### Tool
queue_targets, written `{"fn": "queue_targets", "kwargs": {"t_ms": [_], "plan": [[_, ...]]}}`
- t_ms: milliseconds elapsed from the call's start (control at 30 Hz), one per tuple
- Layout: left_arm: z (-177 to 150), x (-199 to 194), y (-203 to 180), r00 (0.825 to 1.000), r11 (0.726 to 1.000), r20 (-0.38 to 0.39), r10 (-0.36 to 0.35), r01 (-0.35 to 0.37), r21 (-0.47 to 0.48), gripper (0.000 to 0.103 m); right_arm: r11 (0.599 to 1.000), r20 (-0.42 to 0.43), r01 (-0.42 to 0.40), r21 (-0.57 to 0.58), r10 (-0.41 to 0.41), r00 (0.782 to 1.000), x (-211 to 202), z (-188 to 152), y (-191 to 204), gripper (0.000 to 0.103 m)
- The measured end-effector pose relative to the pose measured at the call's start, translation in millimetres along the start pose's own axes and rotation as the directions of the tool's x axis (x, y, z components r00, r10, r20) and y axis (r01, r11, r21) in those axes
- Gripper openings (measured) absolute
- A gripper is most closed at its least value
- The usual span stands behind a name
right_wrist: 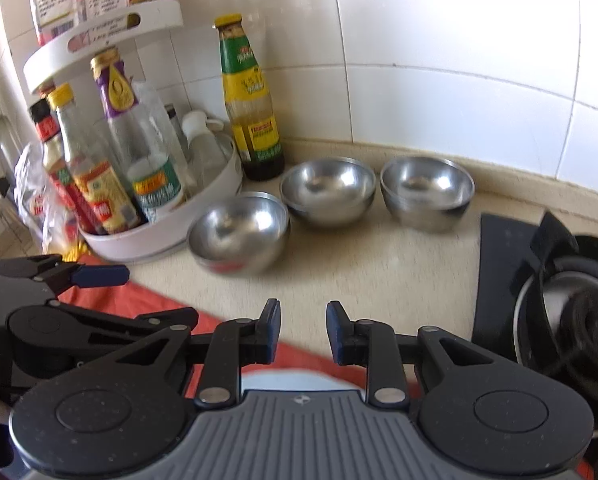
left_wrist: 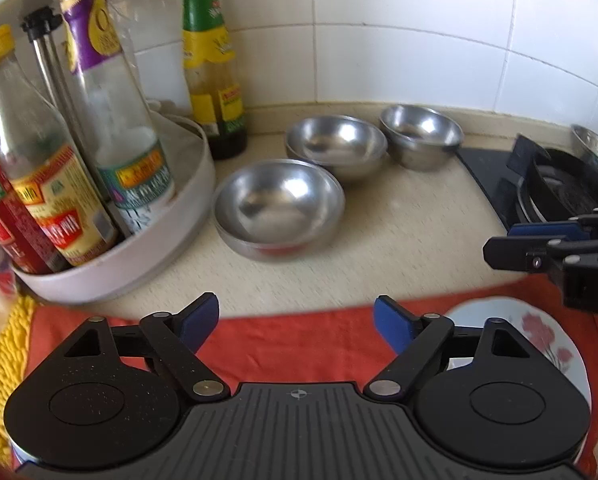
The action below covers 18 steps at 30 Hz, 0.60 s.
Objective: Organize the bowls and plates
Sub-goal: 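Move both grippers to the steel bowl beside the bottle turntable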
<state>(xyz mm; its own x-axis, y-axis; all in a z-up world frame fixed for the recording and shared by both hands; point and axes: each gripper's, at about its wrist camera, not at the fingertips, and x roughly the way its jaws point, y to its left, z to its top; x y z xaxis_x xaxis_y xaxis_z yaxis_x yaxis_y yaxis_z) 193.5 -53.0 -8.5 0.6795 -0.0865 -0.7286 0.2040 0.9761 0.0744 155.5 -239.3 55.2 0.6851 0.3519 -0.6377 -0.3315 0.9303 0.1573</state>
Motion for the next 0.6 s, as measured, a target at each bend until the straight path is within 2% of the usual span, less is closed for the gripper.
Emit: {"fn": "queue_targets", "kwargs": {"t_ms": [200,333,433,600], "plan": [[23.1,0.5,16.4,0.999,0.999,0.044,0.028,-0.027,-0.02,0.09,1.0,0.034,-0.008,-0.022,0.009,0.999,9.5,28.9,5.4,0.028],[36.7,6.2,26.1,0.998,0.999,0.055,0.029,-0.027,-0.047,0.091,1.0,0.028,-0.028,-0.006,0.028,0.999,24.8,48.0,4.7,0.028],[43.9,13.5,32.2,0.998,0.997,0.057,0.032,-0.028,-0.072,0.091,0.999,0.004,-0.046,0.011,0.046,0.999,42.6,55.9,5.8,0.028],[47.5,35.5,34.7,1.0,0.996,0.012,0.015,-0.014,-0.092,0.091,0.998,-0.059,-0.062,0.015,0.063,0.996,80.7,60.4,6.3,0.028]]}}
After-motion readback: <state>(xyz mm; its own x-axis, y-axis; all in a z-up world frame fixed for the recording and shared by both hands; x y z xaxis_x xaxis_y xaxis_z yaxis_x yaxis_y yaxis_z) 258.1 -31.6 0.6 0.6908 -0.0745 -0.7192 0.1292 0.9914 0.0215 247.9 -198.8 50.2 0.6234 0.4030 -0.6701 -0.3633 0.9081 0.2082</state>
